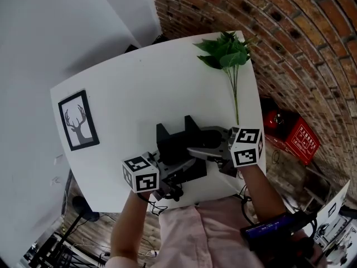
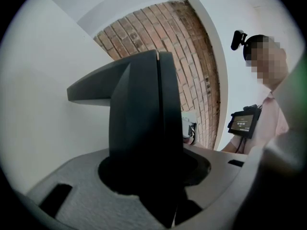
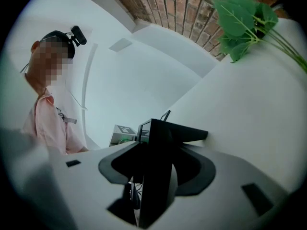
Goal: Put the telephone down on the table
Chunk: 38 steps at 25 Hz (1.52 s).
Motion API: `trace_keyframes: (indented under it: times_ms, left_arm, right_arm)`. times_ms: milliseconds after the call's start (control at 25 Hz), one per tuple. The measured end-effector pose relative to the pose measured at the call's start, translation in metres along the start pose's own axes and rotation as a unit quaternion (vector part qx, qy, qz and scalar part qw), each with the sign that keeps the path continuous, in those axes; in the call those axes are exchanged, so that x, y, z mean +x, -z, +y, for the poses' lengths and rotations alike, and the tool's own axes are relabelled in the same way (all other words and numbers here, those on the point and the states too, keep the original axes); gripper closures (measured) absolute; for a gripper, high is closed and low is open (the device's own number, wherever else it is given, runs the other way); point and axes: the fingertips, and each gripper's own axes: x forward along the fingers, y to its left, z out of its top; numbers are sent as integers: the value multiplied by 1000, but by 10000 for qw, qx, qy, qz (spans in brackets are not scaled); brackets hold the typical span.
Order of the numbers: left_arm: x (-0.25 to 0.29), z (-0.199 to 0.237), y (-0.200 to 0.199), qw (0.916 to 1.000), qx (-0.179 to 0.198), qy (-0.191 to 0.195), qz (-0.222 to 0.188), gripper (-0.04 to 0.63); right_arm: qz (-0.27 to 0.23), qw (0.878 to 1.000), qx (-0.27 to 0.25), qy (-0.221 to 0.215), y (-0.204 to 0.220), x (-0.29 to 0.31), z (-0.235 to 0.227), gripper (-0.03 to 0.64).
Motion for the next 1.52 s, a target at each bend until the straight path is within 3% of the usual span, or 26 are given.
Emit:
trace_keyframes:
  times_ms: [240,320,560,640,760,840,1040,1200,1280,1360,1520]
  left_arm:
    - [-11,-1,-9,9986,-29,-96,-515,279]
    - [-12,-3,-11,9979,28,-144,-625,194]
    - [-16,3,-2,9973,167,-608,-387,109]
    - [-23,11,2,9946,339,-963,-203,109]
    - [-40,24,9,9829,896,-1599,194,109]
    - [-51,24,12,9786,1047,-1754,233,109]
    - [-82,12,8,9797,711,-1809,-486,112]
    - [-108,-7,3,9738,808,-1903,-952,145]
    - [-122,-20,-4,9682,952,-1969,-1218,177]
    - [-138,-36,-19,9573,1161,-2099,-1617,238]
    - [-174,-81,-67,9170,1873,-2336,-2637,418]
  right_arm:
    - [12,10000,-14,12,1,3,1,405]
    - [0,10000,-31,45,1,4,1,405]
    - [40,9998,-161,92,3,11,2,408]
    - [31,9998,-179,107,3,13,3,408]
    - [-13,9997,-204,143,2,13,3,405]
    - [-45,9994,-230,247,2,13,2,398]
    - [-107,9956,-296,886,4,9,-2,301]
    - [-284,9890,-379,1399,4,-5,-1,258]
    - [-469,9847,-473,1611,0,-14,6,261]
    - [-703,9789,-679,1792,-10,-24,20,277]
    - [-1356,9588,-1414,2057,-46,-40,68,329]
